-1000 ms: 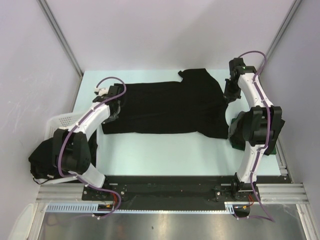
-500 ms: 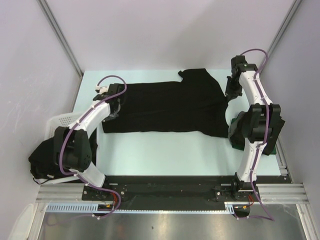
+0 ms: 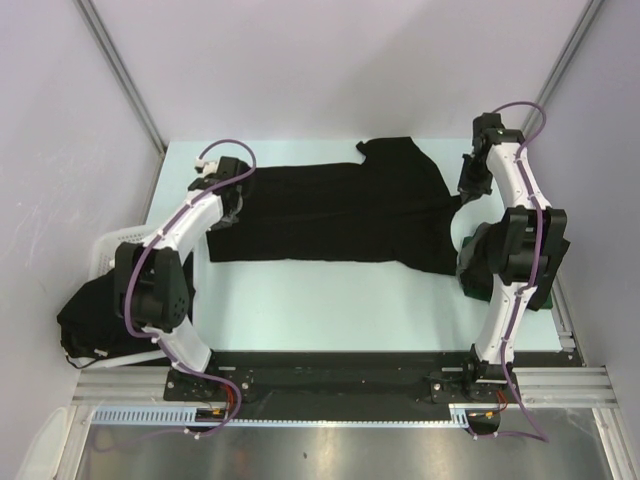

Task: Fold and stack the t-shirts
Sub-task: Fold the flattened tshirt in 1/3 of the way

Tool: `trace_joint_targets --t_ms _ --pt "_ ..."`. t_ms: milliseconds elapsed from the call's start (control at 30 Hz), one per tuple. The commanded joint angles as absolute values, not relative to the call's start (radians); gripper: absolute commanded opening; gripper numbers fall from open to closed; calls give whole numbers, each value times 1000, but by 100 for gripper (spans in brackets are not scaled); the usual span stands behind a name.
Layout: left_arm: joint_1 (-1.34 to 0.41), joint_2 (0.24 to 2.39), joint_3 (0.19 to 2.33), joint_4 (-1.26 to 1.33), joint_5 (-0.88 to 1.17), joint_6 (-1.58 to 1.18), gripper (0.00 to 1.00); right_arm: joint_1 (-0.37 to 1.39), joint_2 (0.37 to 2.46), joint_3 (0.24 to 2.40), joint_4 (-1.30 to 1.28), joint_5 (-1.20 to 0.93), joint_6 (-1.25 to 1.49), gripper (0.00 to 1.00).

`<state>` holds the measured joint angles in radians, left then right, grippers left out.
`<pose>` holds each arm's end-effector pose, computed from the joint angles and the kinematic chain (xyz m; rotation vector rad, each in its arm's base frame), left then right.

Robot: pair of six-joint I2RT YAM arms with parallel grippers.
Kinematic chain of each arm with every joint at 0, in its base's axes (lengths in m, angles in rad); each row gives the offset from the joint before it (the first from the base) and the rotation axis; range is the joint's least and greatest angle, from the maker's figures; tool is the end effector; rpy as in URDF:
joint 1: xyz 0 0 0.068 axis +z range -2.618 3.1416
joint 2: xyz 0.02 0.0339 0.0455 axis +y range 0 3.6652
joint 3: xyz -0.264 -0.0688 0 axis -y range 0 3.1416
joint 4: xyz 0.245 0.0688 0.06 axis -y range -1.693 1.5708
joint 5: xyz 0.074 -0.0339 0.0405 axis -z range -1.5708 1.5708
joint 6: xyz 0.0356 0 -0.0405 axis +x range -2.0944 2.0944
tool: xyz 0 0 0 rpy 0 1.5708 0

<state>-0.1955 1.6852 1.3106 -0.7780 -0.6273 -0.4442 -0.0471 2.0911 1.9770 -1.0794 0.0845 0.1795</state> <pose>0.3394 -0.0459 0.2480 -0.4793 2.4514 0.6010 0.4412 -0.0238 0.2725 0.3340 2.7384 -0.0815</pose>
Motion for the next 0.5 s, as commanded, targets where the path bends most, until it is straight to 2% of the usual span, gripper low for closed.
trace_joint_targets --t_ms 0,233,467 --pt "-158 1719 1399 -793 -721 -390 0 -74 2057 1959 -1046 137 163 0" --pt "-149 1755 1445 -782 -724 -361 0 -78 2060 1948 -1037 132 160 0" --pt "-140 1766 1437 -770 -709 -350 0 -91 2109 2034 -1060 123 150 0"
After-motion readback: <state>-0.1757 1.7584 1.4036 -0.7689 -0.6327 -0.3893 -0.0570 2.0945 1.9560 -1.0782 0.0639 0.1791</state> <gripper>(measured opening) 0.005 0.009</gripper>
